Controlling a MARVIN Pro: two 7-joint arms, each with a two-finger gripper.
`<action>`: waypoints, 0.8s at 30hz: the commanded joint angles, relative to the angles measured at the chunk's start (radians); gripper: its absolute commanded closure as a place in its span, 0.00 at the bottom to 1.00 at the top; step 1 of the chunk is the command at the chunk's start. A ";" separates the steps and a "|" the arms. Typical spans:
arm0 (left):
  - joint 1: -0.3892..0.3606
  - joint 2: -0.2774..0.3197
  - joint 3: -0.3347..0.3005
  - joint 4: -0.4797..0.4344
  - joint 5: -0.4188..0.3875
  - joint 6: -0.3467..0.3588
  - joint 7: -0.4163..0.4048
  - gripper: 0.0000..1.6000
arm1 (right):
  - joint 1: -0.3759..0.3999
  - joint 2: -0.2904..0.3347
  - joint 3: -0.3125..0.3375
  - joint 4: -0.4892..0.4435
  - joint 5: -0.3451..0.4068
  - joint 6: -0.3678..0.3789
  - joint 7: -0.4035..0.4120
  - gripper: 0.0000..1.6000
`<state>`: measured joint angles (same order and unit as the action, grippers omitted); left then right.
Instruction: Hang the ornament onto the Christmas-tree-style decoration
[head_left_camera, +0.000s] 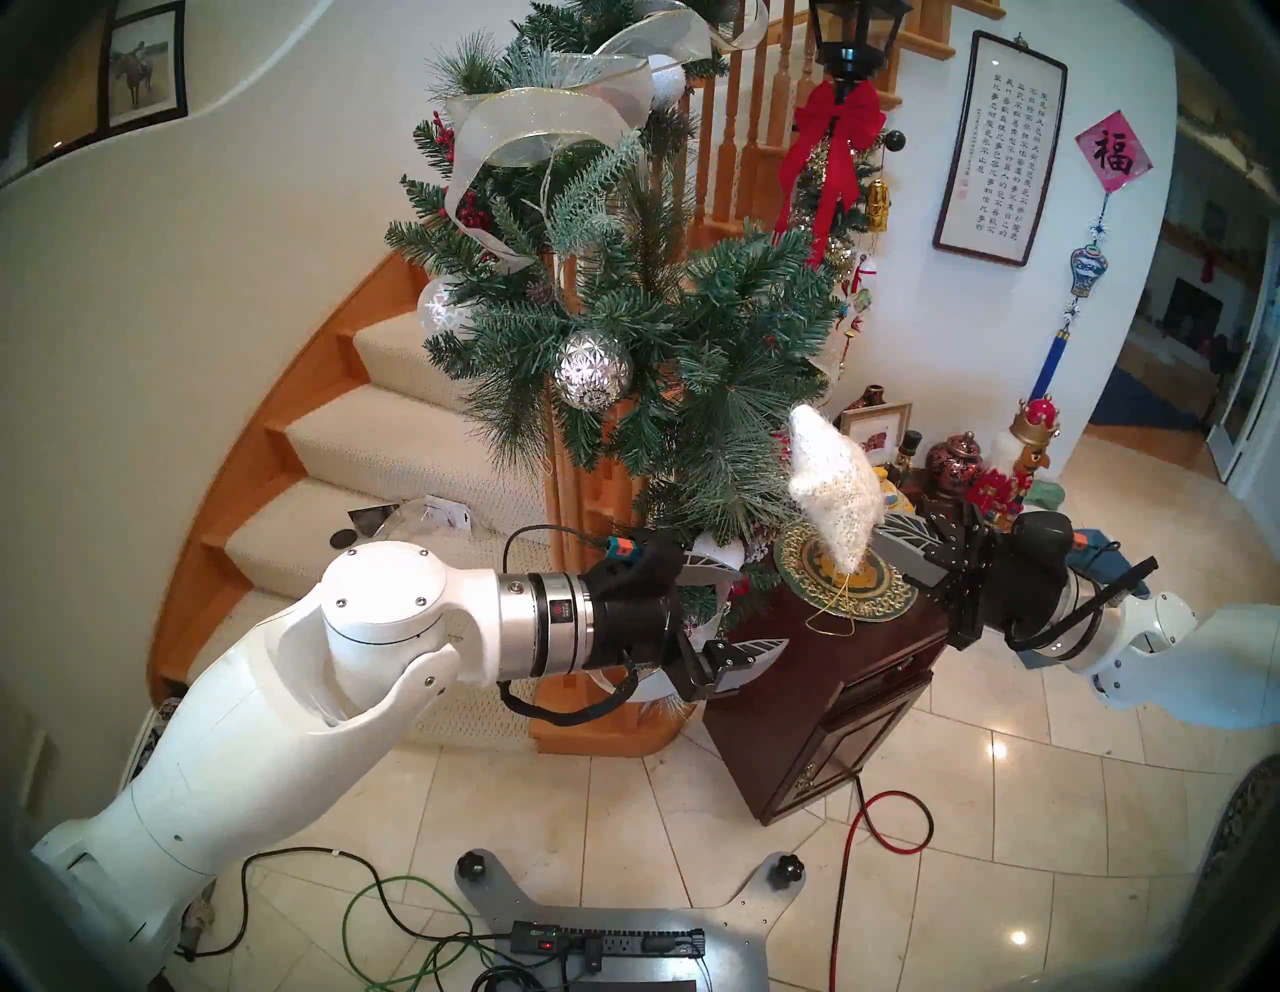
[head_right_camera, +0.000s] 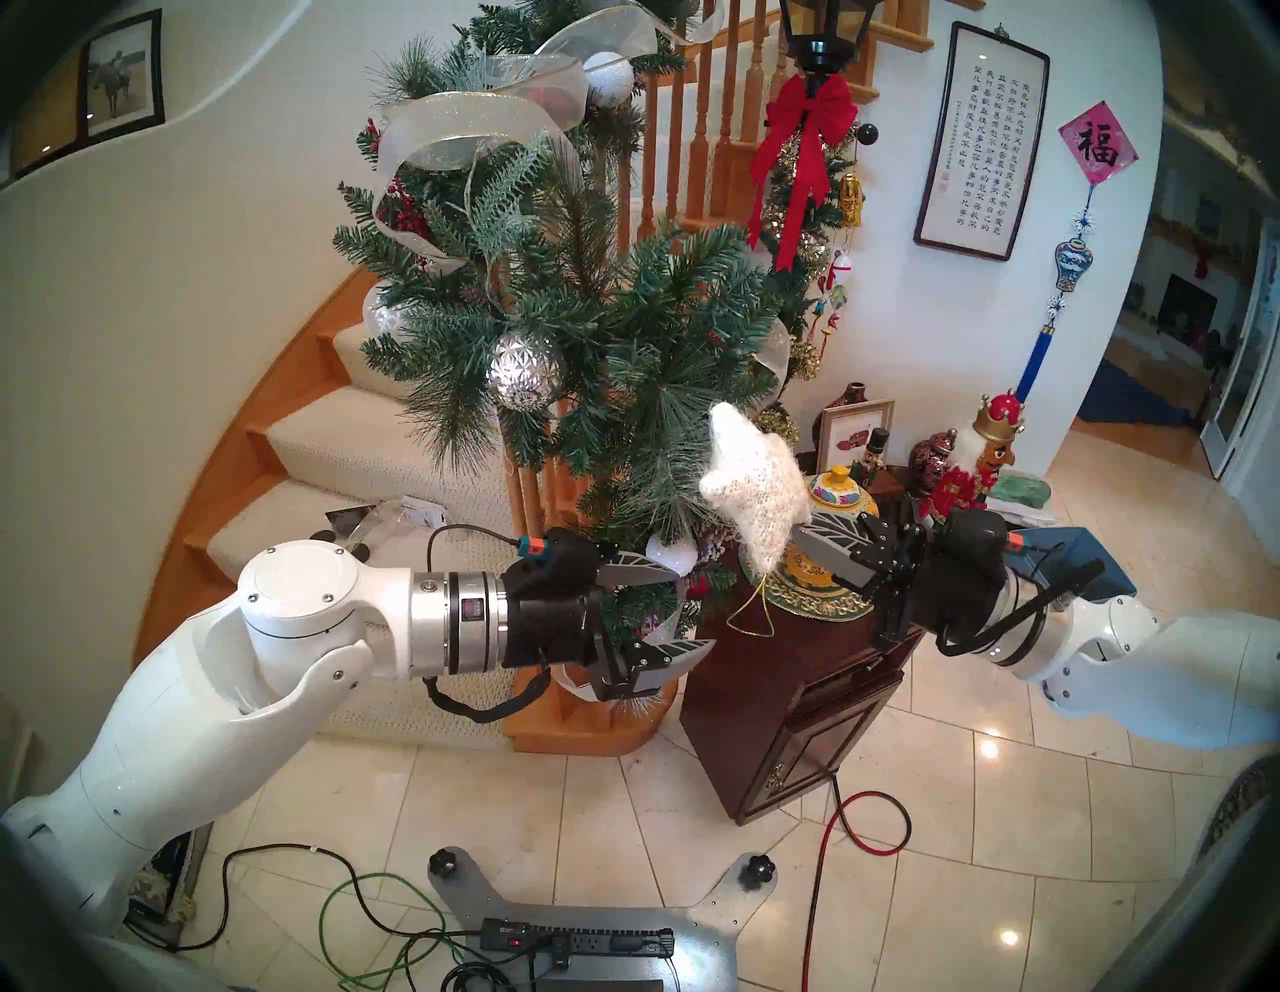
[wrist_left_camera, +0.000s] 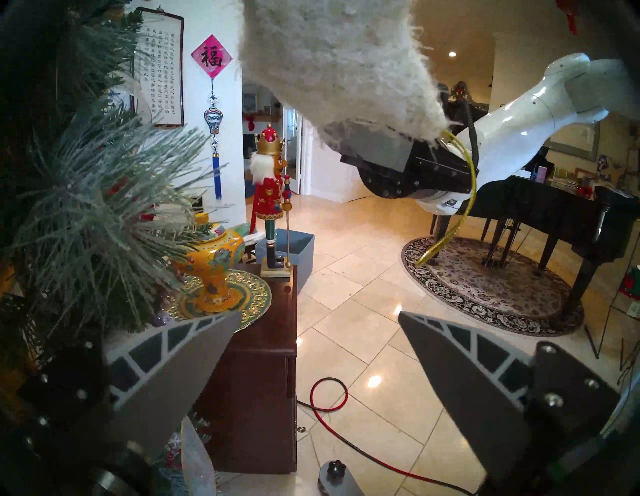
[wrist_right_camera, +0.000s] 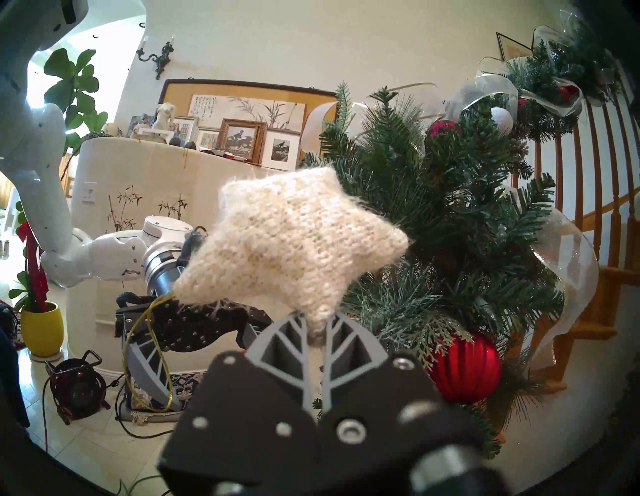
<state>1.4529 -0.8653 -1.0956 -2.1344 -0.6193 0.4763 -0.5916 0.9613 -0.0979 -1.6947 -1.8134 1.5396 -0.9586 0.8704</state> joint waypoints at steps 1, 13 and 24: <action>-0.042 -0.034 -0.012 -0.001 -0.043 0.017 -0.023 0.00 | 0.054 -0.012 -0.013 -0.001 0.007 -0.001 0.072 1.00; -0.066 -0.069 -0.017 0.007 -0.096 0.065 -0.050 0.00 | 0.109 -0.050 -0.084 -0.010 0.022 -0.001 0.074 1.00; -0.079 -0.091 -0.008 0.008 -0.124 0.107 -0.072 0.00 | 0.173 -0.104 -0.172 -0.024 0.044 -0.001 0.073 1.00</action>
<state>1.3969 -0.9335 -1.1066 -2.1241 -0.7223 0.5739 -0.6504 1.0714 -0.1619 -1.8385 -1.8303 1.5701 -0.9586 0.8704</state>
